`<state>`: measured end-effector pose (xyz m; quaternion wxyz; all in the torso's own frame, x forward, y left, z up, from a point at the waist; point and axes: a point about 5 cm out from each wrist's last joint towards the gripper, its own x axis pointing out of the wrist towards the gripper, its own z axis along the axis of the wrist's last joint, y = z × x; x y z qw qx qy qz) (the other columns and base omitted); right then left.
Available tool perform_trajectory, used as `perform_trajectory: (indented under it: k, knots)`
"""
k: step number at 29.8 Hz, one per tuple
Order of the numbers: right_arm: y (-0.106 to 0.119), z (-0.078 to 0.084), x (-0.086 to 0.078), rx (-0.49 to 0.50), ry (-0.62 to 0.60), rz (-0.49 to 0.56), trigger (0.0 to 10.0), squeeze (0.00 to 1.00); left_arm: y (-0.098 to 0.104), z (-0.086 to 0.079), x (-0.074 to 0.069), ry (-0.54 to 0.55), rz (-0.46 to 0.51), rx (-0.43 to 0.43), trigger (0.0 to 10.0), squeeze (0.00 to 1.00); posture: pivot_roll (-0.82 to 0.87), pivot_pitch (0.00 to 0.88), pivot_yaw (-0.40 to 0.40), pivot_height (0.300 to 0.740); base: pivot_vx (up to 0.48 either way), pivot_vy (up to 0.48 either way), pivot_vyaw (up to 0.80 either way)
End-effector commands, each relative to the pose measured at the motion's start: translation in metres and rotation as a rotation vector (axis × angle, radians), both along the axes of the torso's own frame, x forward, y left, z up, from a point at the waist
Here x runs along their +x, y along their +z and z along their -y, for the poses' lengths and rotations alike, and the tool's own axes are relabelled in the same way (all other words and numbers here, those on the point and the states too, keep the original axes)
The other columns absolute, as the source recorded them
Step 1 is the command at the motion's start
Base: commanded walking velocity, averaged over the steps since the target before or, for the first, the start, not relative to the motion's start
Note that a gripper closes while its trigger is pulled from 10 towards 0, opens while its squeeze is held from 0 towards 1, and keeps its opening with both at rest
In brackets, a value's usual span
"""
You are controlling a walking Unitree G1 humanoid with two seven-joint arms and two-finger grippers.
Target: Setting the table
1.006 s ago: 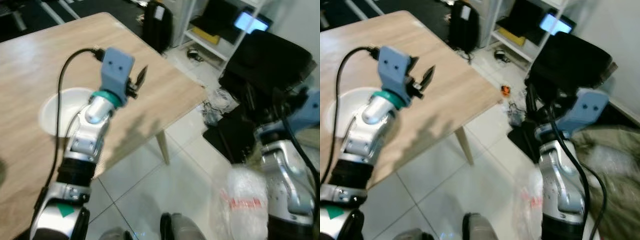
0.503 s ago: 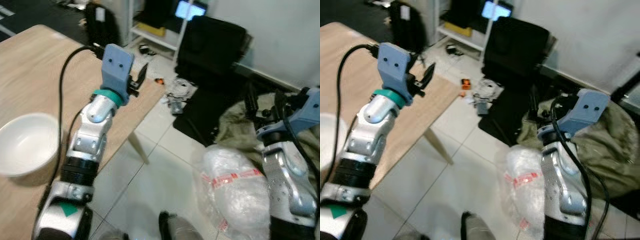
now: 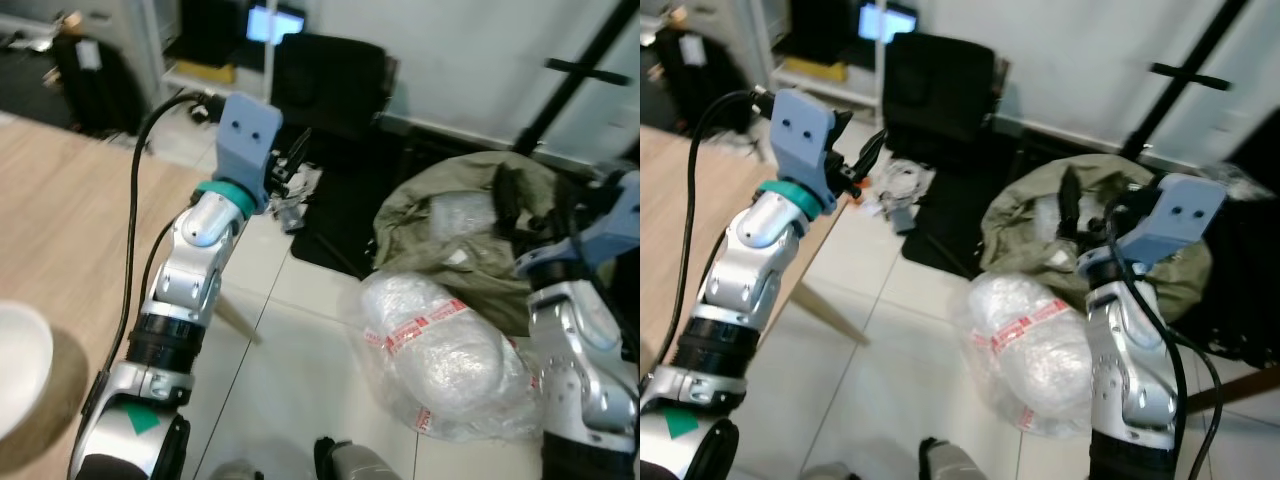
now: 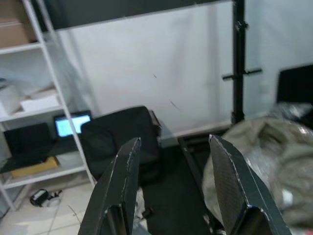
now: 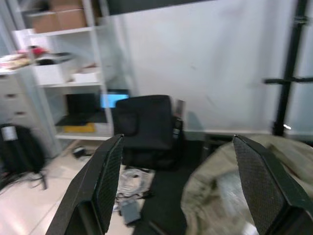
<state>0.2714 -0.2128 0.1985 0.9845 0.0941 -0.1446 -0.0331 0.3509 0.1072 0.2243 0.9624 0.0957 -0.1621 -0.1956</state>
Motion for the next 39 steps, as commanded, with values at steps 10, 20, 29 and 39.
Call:
perform_trajectory:
  k: [10, 20, 29, 39]
  knots:
    - [-0.002, 0.004, -0.003, -0.003, -0.015, -0.007, 10.0, 0.00, -0.006, 0.004, -0.001, -0.031, -0.021, 0.010, 10.0, 0.00, 0.05, 0.012, 0.019, 0.740, 0.000, 0.000, -0.80]
    - [-0.017, 0.007, -0.004, 0.003, -0.051, -0.047, 10.0, 0.00, -0.030, 0.015, -0.009, -0.185, -0.136, 0.048, 10.0, 0.00, 0.05, 0.015, 0.035, 0.740, 0.000, 0.000, -0.80]
    - [-0.024, 0.007, -0.007, 0.000, -0.069, -0.066, 10.0, 0.00, -0.034, 0.021, -0.008, -0.196, -0.157, 0.033, 10.0, 0.00, 0.04, 0.019, 0.050, 0.740, 0.000, 0.000, -0.80]
    - [-0.022, 0.007, -0.009, -0.001, -0.071, -0.060, 10.0, 0.00, -0.032, 0.025, -0.009, -0.215, -0.157, 0.025, 10.0, 0.00, 0.04, 0.023, 0.047, 0.740, 0.000, 0.000, -0.80]
